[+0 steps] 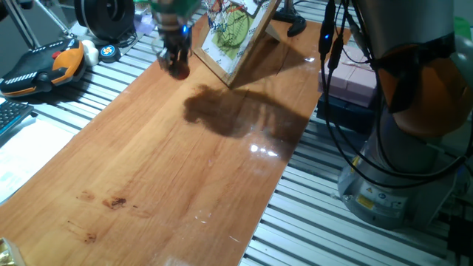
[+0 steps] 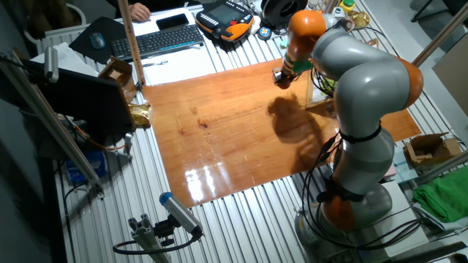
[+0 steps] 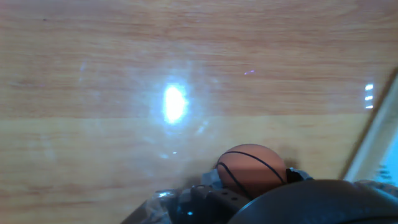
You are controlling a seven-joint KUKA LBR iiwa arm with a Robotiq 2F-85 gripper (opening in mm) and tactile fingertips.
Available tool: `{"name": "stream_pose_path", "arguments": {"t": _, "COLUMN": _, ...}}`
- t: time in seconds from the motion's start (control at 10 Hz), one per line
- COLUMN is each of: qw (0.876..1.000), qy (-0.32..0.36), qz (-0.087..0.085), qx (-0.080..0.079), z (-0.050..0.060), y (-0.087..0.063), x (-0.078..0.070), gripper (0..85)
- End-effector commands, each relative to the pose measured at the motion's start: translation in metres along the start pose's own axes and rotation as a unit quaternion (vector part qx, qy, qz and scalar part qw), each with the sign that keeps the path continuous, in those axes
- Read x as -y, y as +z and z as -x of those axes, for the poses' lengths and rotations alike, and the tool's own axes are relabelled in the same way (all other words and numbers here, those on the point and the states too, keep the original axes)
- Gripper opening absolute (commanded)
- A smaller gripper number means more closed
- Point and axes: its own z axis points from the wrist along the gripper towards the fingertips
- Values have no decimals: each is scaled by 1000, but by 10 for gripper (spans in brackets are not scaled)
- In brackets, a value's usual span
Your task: Grab a basketball, release it and shoot it into the basket
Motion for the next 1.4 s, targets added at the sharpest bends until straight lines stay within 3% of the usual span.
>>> {"name": "stream_pose_path", "arguments": {"t": 0.0, "qw": 1000, "qy": -2, "qz": -3, "qx": -3, "z": 5, "y": -55, "x": 15, "gripper": 7}}
{"name": "stream_pose_path", "arguments": {"t": 0.2, "qw": 1000, "qy": -12, "qz": -4, "qx": -19, "z": 4, "y": -76, "x": 44, "gripper": 7}}
{"name": "stream_pose_path", "arguments": {"t": 0.3, "qw": 1000, "qy": -16, "qz": 0, "qx": -25, "z": 4, "y": -80, "x": 51, "gripper": 7}}
{"name": "stream_pose_path", "arguments": {"t": 0.7, "qw": 1000, "qy": 2, "qz": -4, "qx": -29, "z": 2, "y": -76, "x": 44, "gripper": 7}}
{"name": "stream_pose_path", "arguments": {"t": 0.9, "qw": 1000, "qy": 7, "qz": -17, "qx": -11, "z": 2, "y": -76, "x": 44, "gripper": 7}}
{"name": "stream_pose_path", "arguments": {"t": 1.1, "qw": 1000, "qy": 16, "qz": -12, "qx": 9, "z": 2, "y": -76, "x": 44, "gripper": 7}}
{"name": "stream_pose_path", "arguments": {"t": 1.2, "qw": 1000, "qy": 21, "qz": -12, "qx": 5, "z": 2, "y": -76, "x": 44, "gripper": 7}}
{"name": "stream_pose_path", "arguments": {"t": 1.3, "qw": 1000, "qy": 25, "qz": -16, "qx": -2, "z": 1, "y": -86, "x": 47, "gripper": 7}}
